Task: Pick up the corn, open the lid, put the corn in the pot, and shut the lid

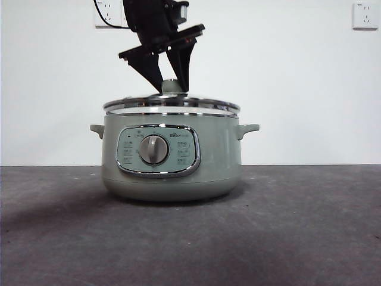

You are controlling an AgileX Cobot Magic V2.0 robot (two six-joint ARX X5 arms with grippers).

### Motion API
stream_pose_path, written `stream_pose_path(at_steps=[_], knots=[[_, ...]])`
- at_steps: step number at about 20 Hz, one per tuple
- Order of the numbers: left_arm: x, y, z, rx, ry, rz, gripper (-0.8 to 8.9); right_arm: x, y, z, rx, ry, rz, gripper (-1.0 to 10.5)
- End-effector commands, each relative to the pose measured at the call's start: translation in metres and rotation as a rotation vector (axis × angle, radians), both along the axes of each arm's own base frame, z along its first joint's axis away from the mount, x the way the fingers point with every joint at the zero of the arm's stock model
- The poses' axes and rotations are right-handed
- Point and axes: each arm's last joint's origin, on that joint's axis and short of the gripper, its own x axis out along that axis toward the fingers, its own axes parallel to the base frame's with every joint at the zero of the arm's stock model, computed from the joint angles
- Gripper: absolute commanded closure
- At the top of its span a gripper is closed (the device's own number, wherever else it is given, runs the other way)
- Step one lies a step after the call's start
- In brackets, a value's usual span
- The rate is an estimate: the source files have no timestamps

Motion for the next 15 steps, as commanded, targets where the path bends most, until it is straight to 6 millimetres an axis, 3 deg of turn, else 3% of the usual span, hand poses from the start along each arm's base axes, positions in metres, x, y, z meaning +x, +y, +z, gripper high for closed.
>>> stream_pose_path(at_steps=[1,15], knots=[[0.004,-0.004,-0.008,0.026,-0.004,0.023,8.26,0.0,0.0,-0.003,-0.001,0.009,-0.014,9.5],[0.004,-0.011,-0.019,0.036,0.042,-0.019,8.26,0.0,0.0,-0.002,-0.003,0.006,-0.015,9.5]])
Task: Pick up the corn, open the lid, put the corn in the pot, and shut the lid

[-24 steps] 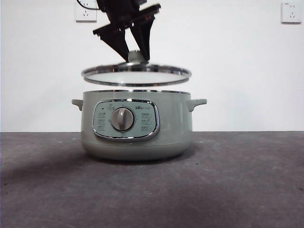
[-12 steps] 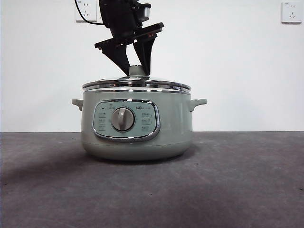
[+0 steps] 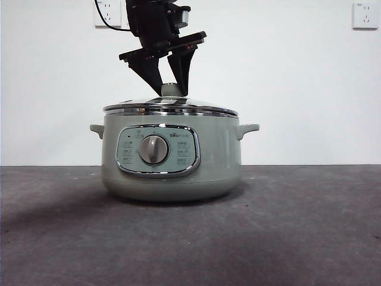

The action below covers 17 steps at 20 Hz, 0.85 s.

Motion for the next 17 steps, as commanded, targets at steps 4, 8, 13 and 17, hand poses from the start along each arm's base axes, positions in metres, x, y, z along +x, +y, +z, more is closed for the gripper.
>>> stream_pose_path(at_steps=[4,8,13,17], knots=[[0.006,-0.019,-0.04,0.047,0.116,-0.065,8.26,0.001,0.0,-0.002,0.007,0.003,-0.012,9.5],[0.007,-0.028,-0.054,0.08,0.13,-0.086,8.26,0.0,0.0,-0.002,0.006,0.004,-0.012,9.5],[0.008,-0.027,-0.054,0.07,0.14,-0.062,7.57,0.001,0.0,-0.002,0.007,0.003,-0.012,9.5],[0.009,-0.026,-0.054,0.054,0.149,-0.04,2.46,0.001,0.0,-0.002,0.007,0.003,-0.012,9.5]])
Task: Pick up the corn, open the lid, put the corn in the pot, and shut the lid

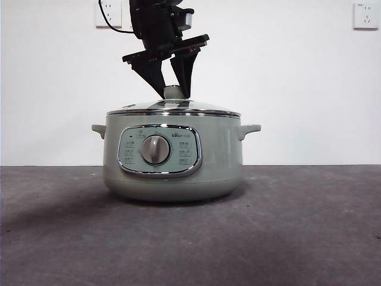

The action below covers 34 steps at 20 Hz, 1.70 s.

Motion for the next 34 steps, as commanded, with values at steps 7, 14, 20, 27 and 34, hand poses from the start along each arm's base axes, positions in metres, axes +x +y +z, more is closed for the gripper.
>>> stream_pose_path(at_steps=[7,14,20,27,34], knots=[[-0.003,-0.009,-0.004,0.02,-0.025,0.023,2.47,0.001,0.0,-0.002,0.006,0.005,-0.009,9.5],[-0.06,0.028,0.099,-0.05,-0.267,0.059,4.83,0.001,0.0,-0.002,0.019,0.006,-0.022,9.5],[-0.151,0.075,0.182,-0.166,-0.435,-0.005,8.18,0.002,-0.002,-0.002,-0.028,-0.031,-0.076,9.5],[-0.237,0.124,0.234,-0.294,-0.622,-0.019,8.17,0.002,-0.002,-0.001,-0.047,-0.046,-0.097,9.5],[-0.259,0.139,0.244,-0.323,-0.671,-0.012,8.17,0.002,-0.002,-0.001,-0.048,-0.046,-0.097,9.5]])
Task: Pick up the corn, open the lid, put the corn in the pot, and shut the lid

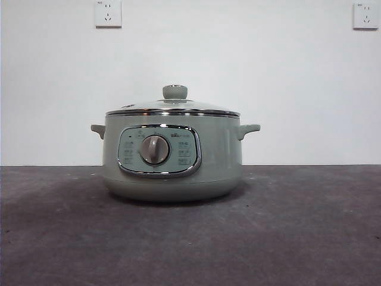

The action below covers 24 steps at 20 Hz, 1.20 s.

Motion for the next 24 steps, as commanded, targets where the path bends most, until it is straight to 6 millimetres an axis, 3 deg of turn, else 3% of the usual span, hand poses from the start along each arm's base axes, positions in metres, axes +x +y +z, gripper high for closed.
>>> stream_pose_path(at_steps=[1,6,10,12,15,18,21,24], knots=[[0.004,-0.003,-0.001,0.012,0.003,-0.003,8.17,0.001,0.001,-0.002,0.002,0.002,-0.01,9.5],[0.013,-0.007,-0.005,0.153,-0.05,-0.036,8.16,0.001,0.001,-0.002,0.002,0.002,-0.01,9.5],[0.026,0.013,-0.011,0.19,-0.025,0.074,8.16,0.001,0.001,-0.002,0.002,0.003,-0.01,9.5],[0.029,0.027,-0.023,0.19,0.048,0.148,8.17,0.001,0.001,-0.002,0.002,0.003,-0.01,9.5],[0.025,0.047,-0.067,0.261,0.192,0.229,8.16,0.001,0.001,-0.002,0.002,0.002,-0.01,9.5],[0.021,0.069,-0.122,0.229,0.151,0.355,8.17,0.001,0.001,-0.002,0.002,0.003,-0.01,9.5],[0.006,0.087,-0.2,0.158,0.018,0.481,8.16,0.001,0.001,-0.002,0.002,0.002,-0.01,9.5],[-0.007,0.093,-0.281,0.058,-0.091,0.521,8.16,0.001,0.001,-0.002,0.002,0.003,-0.01,9.5]])
